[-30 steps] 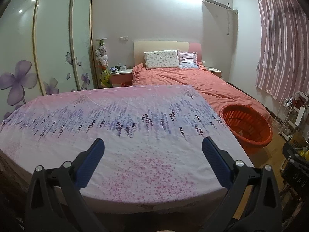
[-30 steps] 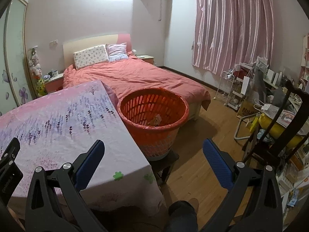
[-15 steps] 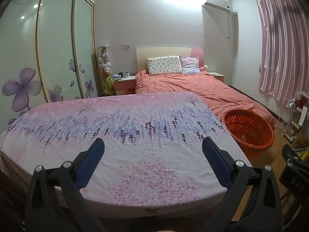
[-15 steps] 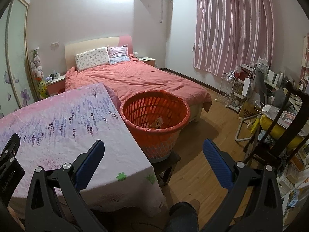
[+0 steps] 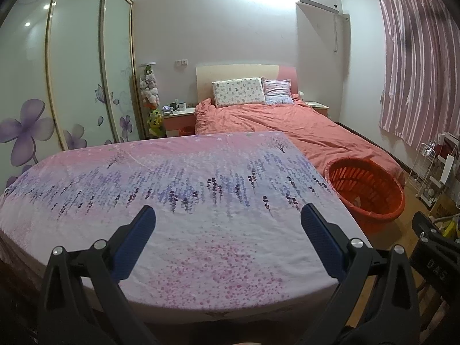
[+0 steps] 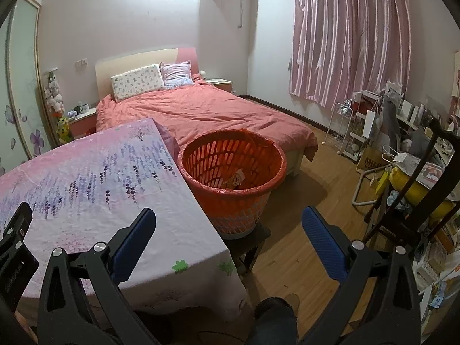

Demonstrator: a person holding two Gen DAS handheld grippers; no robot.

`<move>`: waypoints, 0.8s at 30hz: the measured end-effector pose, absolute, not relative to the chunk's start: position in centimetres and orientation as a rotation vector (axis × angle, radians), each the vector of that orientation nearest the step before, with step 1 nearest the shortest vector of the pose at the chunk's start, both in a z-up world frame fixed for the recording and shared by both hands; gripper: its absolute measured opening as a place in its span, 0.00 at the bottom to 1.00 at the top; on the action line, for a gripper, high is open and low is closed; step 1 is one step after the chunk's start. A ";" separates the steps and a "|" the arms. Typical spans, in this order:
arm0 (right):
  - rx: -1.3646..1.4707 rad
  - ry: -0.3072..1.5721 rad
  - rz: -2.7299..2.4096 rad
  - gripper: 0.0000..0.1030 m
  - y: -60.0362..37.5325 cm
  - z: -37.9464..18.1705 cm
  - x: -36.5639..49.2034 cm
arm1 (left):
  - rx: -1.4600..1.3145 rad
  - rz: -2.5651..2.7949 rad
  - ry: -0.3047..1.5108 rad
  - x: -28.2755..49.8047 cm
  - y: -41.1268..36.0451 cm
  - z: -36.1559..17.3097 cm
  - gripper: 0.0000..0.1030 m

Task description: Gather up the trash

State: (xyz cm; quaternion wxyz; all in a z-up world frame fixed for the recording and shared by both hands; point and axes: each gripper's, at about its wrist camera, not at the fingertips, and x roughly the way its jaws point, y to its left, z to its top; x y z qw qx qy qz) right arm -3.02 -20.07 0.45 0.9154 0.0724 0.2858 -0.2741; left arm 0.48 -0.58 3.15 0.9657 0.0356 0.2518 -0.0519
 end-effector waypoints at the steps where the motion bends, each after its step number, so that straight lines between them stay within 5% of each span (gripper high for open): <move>1: 0.148 0.589 -0.564 0.98 -20.0 0.5 -3.0 | 0.070 -0.104 0.512 0.5 -0.5 3.1 0.96; 24: 0.145 0.601 -0.557 0.98 -20.4 0.3 -2.5 | 0.061 -0.099 0.528 1.2 -0.3 2.7 0.96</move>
